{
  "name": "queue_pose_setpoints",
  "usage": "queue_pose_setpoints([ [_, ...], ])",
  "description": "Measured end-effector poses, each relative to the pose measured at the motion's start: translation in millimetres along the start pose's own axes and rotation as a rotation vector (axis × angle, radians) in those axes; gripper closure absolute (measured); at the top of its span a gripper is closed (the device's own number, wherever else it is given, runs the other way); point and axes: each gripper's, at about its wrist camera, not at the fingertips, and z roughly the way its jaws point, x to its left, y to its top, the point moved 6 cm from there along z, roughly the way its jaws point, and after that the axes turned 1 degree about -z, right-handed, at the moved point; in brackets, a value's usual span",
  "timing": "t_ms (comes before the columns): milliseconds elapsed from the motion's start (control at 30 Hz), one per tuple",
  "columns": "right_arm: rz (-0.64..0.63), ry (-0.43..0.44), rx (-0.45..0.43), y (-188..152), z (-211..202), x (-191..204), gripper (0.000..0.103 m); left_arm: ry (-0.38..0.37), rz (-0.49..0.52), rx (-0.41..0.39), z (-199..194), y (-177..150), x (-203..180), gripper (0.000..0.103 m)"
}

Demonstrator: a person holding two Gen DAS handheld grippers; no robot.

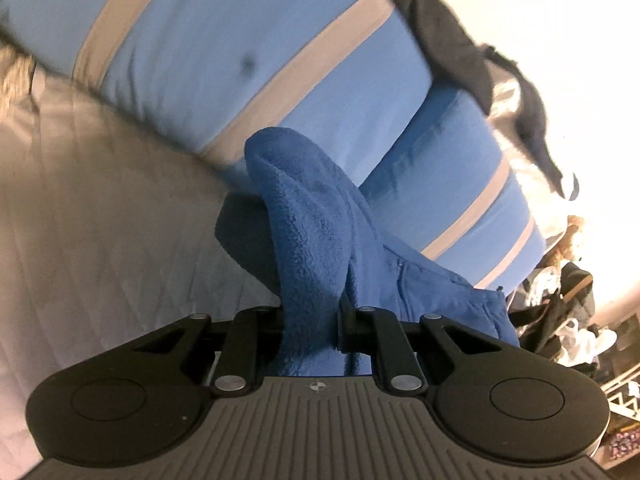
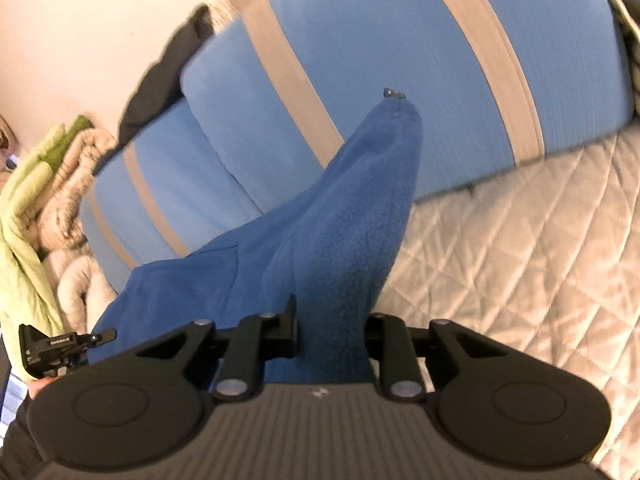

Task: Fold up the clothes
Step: 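Pinch the hoodie edge with both grippers and lift it up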

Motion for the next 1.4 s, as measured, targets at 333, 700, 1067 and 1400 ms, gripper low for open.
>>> queue_pose_setpoints([
  [333,-0.082,-0.019,-0.032,12.0,-16.0,47.3,0.082,0.116,0.111,-0.059,-31.4,1.4,-22.4,0.086],
  [700,-0.117,-0.021,0.018,-11.8,2.1,67.7,0.082,0.186,0.101,-0.072,-56.7,-8.9,-6.4,0.086],
  [1067,-0.180,0.053,0.051,-12.2,43.3,137.3,0.082,0.284,0.089,-0.155,-120.5,7.1,20.1,0.086],
  [1400,-0.197,0.108,0.084,-31.9,81.5,200.2,0.082,0.401,0.113,-0.194,-165.6,29.3,51.5,0.086],
])
